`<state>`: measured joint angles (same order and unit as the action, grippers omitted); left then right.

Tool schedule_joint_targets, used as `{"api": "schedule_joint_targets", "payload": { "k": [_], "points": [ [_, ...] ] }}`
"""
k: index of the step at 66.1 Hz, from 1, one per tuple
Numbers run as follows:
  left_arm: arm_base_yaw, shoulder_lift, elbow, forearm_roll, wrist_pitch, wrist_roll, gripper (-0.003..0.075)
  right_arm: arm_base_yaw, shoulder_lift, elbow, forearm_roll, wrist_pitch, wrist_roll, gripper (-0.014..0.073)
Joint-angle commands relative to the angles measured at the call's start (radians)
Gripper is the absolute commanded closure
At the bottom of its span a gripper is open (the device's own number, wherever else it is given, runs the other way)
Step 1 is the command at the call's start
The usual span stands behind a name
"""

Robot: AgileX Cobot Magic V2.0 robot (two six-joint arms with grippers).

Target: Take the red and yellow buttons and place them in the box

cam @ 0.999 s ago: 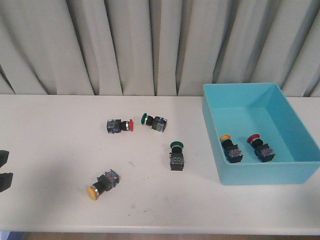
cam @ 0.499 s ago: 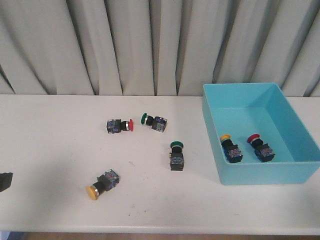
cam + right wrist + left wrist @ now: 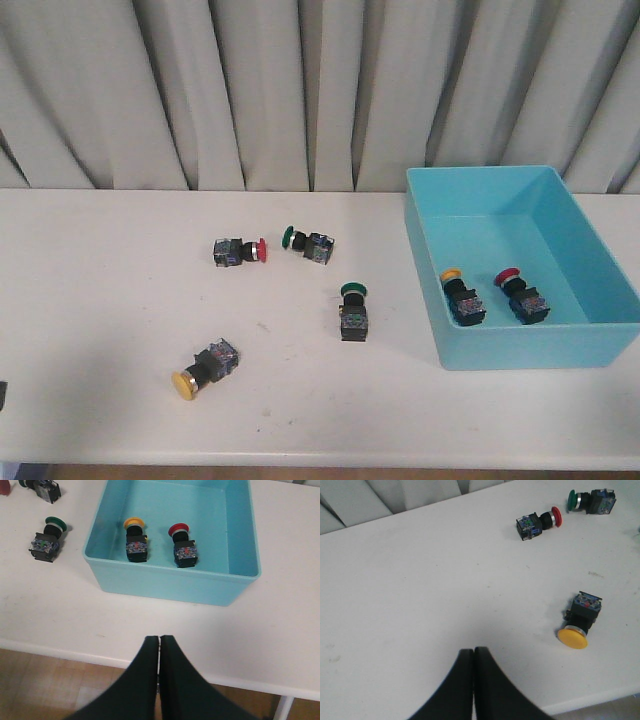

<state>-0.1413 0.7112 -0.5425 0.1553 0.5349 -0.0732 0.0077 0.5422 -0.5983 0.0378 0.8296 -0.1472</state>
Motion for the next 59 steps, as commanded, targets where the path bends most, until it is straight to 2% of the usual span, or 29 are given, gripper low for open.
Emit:
{"api": "schedule_joint_targets", "payload": {
  "k": [1, 10, 20, 32, 42, 59],
  "points": [
    [0.049, -0.129, 0.074, -0.035, -0.147, 0.006, 0.0727, -0.004, 0.004, -0.027, 0.000, -0.050, -0.005, 0.0601],
    [0.103, -0.325, 0.262, -0.030, -0.300, 0.006, 0.0727, -0.004, 0.004, -0.027, -0.001, -0.049, -0.005, 0.0601],
    [0.113, -0.534, 0.459, -0.031, -0.432, 0.002, 0.0727, -0.004, 0.004, -0.027, 0.001, -0.047, -0.005, 0.0601],
    [0.113, -0.679, 0.603, -0.056, -0.535, 0.004, 0.0727, -0.004, 0.004, -0.027, 0.001, -0.046, -0.005, 0.0601],
    [0.113, -0.740, 0.619, -0.090, -0.487, 0.006, 0.0727, -0.004, 0.004, -0.027, 0.001, -0.046, -0.005, 0.0601],
    [0.113, -0.738, 0.619, -0.078, -0.487, 0.013, 0.0727, -0.004, 0.004, -0.027, 0.001, -0.046, -0.005, 0.0599]
  ]
}}
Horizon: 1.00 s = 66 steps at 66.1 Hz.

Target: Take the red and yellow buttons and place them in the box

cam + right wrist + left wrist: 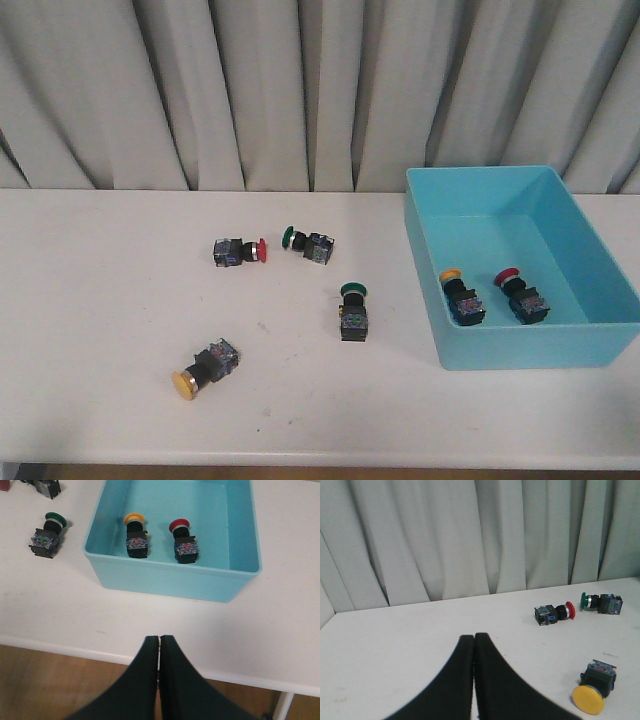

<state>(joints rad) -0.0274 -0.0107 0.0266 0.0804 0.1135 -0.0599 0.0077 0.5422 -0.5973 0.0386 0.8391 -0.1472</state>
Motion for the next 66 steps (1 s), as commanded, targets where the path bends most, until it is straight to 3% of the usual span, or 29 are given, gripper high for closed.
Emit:
{"api": "schedule_joint_targets", "payload": {
  "k": [1, 55, 61, 66],
  "points": [
    [-0.001, -0.016, 0.050, -0.003, -0.066, 0.000, 0.0727, -0.004, 0.004, -0.028, 0.000, -0.055, -0.005, 0.0599],
    [-0.001, -0.014, 0.049, -0.004, -0.064, 0.000, 0.0727, -0.004, 0.004, -0.028, -0.001, -0.057, -0.005, 0.0600],
    [-0.001, -0.014, 0.049, -0.004, -0.064, 0.000, 0.0727, -0.006, -0.033, -0.004, -0.019, -0.121, -0.020, 0.0600],
    [-0.001, -0.014, 0.049, -0.004, -0.064, 0.000, 0.0727, -0.005, -0.108, 0.076, -0.020, -0.272, -0.019, 0.0600]
  ]
}}
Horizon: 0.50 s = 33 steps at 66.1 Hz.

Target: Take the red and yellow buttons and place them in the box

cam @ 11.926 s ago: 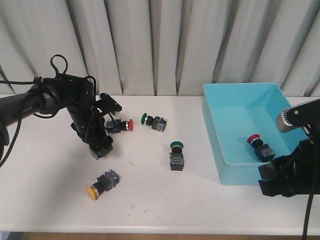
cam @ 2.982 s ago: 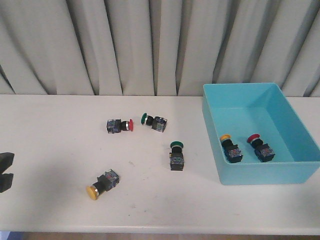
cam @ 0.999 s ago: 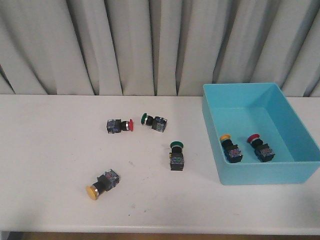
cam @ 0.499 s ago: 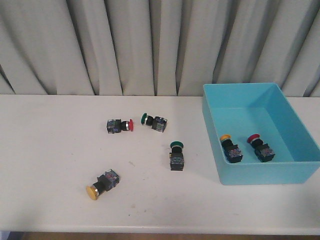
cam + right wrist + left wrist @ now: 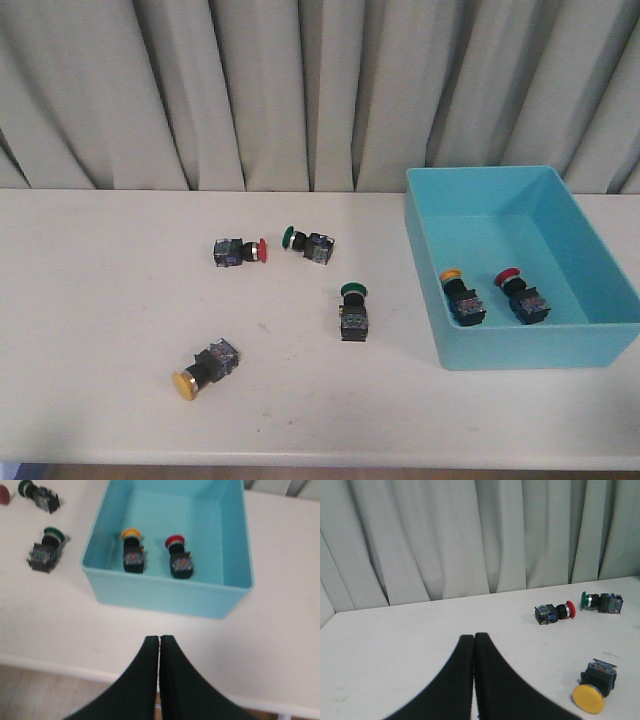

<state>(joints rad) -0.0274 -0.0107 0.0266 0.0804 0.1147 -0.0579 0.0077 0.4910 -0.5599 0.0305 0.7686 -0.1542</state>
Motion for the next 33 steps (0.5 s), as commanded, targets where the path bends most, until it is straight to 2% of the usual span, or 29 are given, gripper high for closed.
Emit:
{"api": "schedule_joint_targets", "payload": {
  "k": [1, 13, 25, 33],
  "points": [
    [-0.001, -0.014, 0.049, -0.004, -0.065, -0.002, 0.0727, -0.005, -0.072, 0.066, -0.011, -0.247, -0.012, 0.0600],
    [-0.001, -0.014, 0.049, -0.004, -0.065, -0.002, 0.0727, -0.005, -0.302, 0.318, 0.005, -0.563, -0.008, 0.0600],
    [-0.001, -0.014, 0.049, -0.004, -0.065, -0.002, 0.0727, -0.005, -0.396, 0.463, 0.007, -0.721, -0.002, 0.0600],
    [-0.001, -0.014, 0.049, -0.004, -0.065, -0.002, 0.0727, -0.004, -0.420, 0.536, -0.009, -0.808, 0.078, 0.0600]
  ]
}}
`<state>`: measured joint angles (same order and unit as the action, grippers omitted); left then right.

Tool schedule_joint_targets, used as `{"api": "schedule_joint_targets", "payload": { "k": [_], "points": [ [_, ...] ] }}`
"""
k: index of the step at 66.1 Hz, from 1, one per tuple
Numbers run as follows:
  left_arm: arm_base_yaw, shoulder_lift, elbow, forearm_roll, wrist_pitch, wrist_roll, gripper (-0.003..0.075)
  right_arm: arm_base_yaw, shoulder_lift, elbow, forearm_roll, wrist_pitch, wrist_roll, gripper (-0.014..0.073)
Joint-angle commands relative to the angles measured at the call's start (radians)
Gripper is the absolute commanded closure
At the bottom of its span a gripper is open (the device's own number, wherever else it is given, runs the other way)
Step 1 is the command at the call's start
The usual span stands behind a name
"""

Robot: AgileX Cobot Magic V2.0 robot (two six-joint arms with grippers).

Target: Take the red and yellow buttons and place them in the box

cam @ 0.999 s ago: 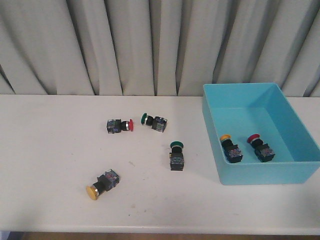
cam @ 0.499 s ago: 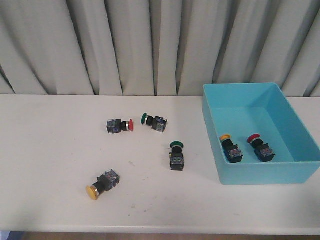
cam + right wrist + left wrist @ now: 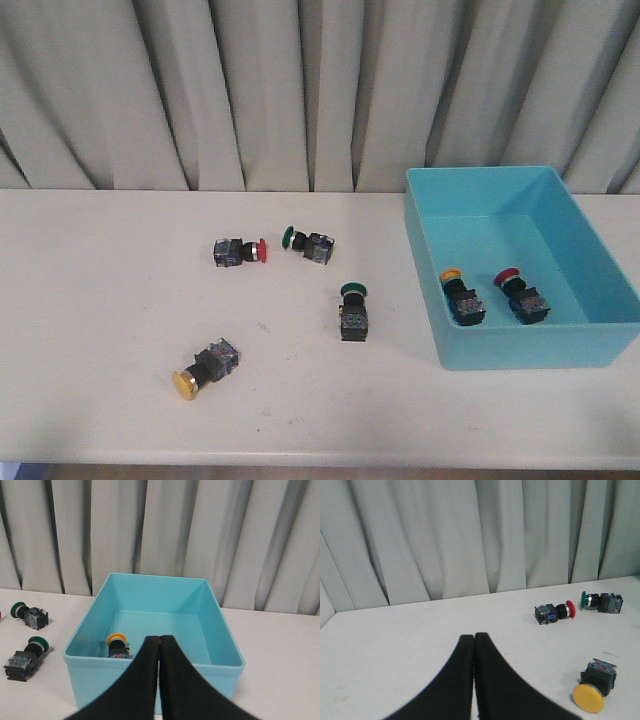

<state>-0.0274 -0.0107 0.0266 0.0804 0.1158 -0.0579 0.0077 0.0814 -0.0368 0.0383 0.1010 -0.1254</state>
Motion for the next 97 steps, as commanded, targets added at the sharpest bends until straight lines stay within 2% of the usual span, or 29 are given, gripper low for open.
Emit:
{"api": "schedule_joint_targets", "payload": {
  "k": [1, 7, 9, 42, 58, 97],
  "points": [
    [-0.001, -0.014, 0.049, -0.004, -0.067, -0.002, 0.0727, -0.004, -0.019, 0.020, -0.022, -0.144, 0.058, 0.0599],
    [-0.001, -0.014, 0.049, -0.005, -0.067, -0.002, 0.0727, -0.004, -0.081, 0.077, -0.030, -0.184, 0.119, 0.0598],
    [-0.001, -0.014, 0.049, -0.005, -0.067, -0.002, 0.0727, -0.004, -0.099, 0.073, -0.030, -0.140, 0.133, 0.0598],
    [-0.001, -0.014, 0.049, -0.005, -0.067, -0.002, 0.0727, -0.006, -0.103, 0.074, -0.066, -0.101, 0.131, 0.0597],
    [-0.001, -0.014, 0.049, -0.005, -0.067, -0.002, 0.0727, -0.006, -0.103, 0.074, -0.163, -0.101, 0.226, 0.0597],
    [-0.001, -0.014, 0.049, -0.005, -0.067, -0.002, 0.0727, -0.006, -0.103, 0.074, -0.162, -0.101, 0.228, 0.0597]
  ]
}}
